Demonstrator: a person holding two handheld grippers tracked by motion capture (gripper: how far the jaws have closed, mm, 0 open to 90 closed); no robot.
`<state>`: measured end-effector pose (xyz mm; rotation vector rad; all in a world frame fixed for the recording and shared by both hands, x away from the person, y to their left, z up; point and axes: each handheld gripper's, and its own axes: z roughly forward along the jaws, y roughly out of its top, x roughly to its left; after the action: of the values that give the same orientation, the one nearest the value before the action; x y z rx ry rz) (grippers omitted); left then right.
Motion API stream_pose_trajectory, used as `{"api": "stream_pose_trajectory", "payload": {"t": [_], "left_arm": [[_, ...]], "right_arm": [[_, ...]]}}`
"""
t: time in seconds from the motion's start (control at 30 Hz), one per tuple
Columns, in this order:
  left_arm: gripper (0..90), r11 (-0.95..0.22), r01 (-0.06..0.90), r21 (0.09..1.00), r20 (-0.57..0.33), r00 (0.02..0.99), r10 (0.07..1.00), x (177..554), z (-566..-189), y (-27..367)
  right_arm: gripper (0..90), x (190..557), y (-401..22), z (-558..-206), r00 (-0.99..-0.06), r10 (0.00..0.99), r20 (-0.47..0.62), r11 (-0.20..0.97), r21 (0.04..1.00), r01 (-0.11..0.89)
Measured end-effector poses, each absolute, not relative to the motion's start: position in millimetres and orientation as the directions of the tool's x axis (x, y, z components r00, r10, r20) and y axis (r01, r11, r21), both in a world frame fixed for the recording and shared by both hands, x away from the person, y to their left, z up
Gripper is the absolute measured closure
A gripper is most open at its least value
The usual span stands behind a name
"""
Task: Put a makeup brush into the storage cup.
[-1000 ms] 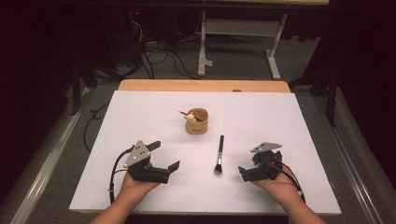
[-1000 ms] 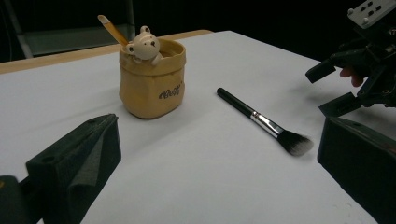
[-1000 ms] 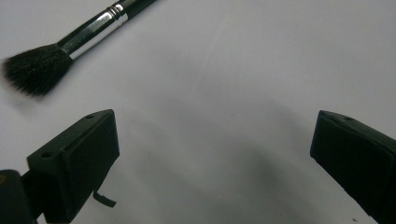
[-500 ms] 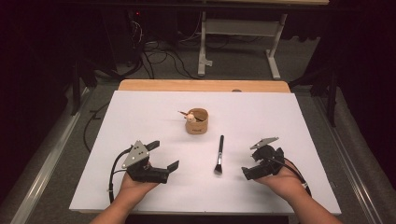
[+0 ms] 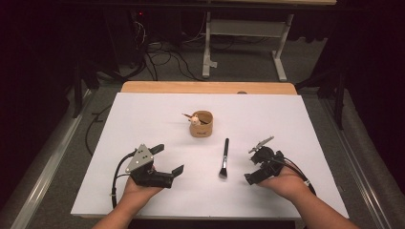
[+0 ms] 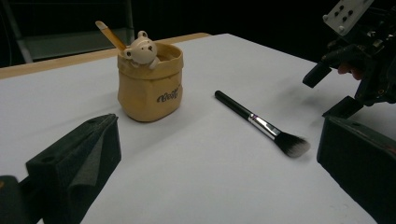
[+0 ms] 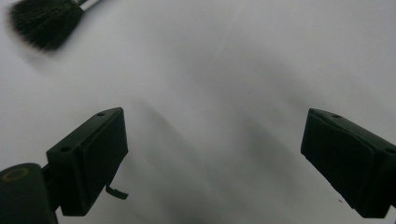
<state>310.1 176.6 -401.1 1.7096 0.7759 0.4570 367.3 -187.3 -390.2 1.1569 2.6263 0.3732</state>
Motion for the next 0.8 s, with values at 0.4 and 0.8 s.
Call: {"api": "stream_pose_trajectory", "payload": {"t": [0.4, 0.8], "left_arm": [[0.4, -0.122, 0.259, 0.958, -0.1, 0.701, 0.706, 311, -400, 180], [0.4, -0.12, 0.258, 0.959, -0.102, 0.705, 0.702, 311, -400, 179]], "right_arm": [[14.1, 375, -174, -385, -0.677, 0.731, -0.089, 0.675, 0.239, 0.698], [18.6, 386, -152, -372, -0.67, 0.736, -0.097, 0.67, 0.246, 0.7]]}}
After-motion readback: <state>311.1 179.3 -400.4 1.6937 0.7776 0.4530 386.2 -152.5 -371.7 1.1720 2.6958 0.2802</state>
